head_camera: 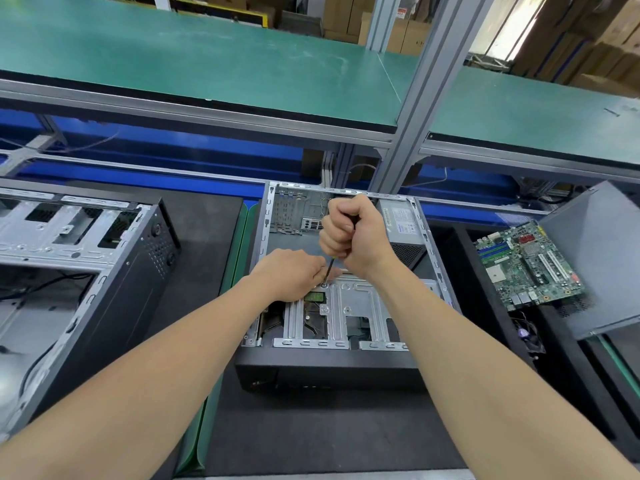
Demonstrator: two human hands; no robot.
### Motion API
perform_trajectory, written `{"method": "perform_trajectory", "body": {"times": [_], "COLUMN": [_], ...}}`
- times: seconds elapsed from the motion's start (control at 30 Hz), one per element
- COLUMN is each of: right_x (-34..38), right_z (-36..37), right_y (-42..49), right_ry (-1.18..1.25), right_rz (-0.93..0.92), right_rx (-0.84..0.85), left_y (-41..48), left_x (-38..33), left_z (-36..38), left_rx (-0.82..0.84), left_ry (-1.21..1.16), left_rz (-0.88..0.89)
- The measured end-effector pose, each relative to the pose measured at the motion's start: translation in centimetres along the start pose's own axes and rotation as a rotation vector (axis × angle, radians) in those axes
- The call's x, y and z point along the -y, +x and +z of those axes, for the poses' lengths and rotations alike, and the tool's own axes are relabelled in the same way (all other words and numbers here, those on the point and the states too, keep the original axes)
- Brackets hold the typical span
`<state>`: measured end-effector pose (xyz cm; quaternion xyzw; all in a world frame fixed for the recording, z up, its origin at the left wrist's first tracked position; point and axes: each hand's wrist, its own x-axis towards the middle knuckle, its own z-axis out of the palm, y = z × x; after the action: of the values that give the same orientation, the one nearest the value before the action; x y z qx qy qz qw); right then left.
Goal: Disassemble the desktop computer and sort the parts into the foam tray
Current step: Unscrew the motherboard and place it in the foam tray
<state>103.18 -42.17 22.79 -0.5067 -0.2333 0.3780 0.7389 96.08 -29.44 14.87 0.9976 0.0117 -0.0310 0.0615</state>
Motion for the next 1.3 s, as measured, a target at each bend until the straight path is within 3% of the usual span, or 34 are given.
{"method": "perform_trajectory", "body": {"times": [0.17,0.33,0.4,0.47,0.53,0.63,0.77,1.1,1.3], "right_x": [0.6,0.8,0.5,0.0,-0.8,-1.5,-1.9,-0.3,0.4], "right_z": [0.4,0.7,1.5,2.5,3.4,4.4,4.4,0.8,0.0], "right_y": [0.7,0.0,-0.7,-1.3,-1.4,-1.2,-1.3,0.2,1.1], "right_ry": [-0.057,-0.144,-0.303,-0.406,-0.347,-0.276,-0.214,-0.132,-0.046], "right_rz": [0.063,0.0,-0.084,-0.161,-0.183,-0.205,-0.312,0.048,0.119], "right_rx": [0.144,0.107,-0.04,-0.298,-0.55,-0.703,-0.561,0.077,0.16], "left_y": [-0.1,0.0,0.0,-0.1,-0.2,-0.2,-0.2,-0.1,0.2], "left_x": [-0.1,-0.2,-0.1,-0.1,-0.1,-0.2,-0.2,-0.2,0.0], "left_z": [-0.4,-0.4,-0.4,-0.5,-0.6,-0.6,-0.7,-0.5,-0.2], "left_rx": [0.033,0.057,0.059,0.04,0.022,0.026,0.027,0.036,0.044], "left_ry": [-0.019,-0.025,-0.027,-0.023,-0.018,-0.034,-0.044,-0.001,-0.003], "left_rz": [-0.024,-0.034,-0.022,0.008,0.026,0.01,0.006,0.024,-0.001]}}
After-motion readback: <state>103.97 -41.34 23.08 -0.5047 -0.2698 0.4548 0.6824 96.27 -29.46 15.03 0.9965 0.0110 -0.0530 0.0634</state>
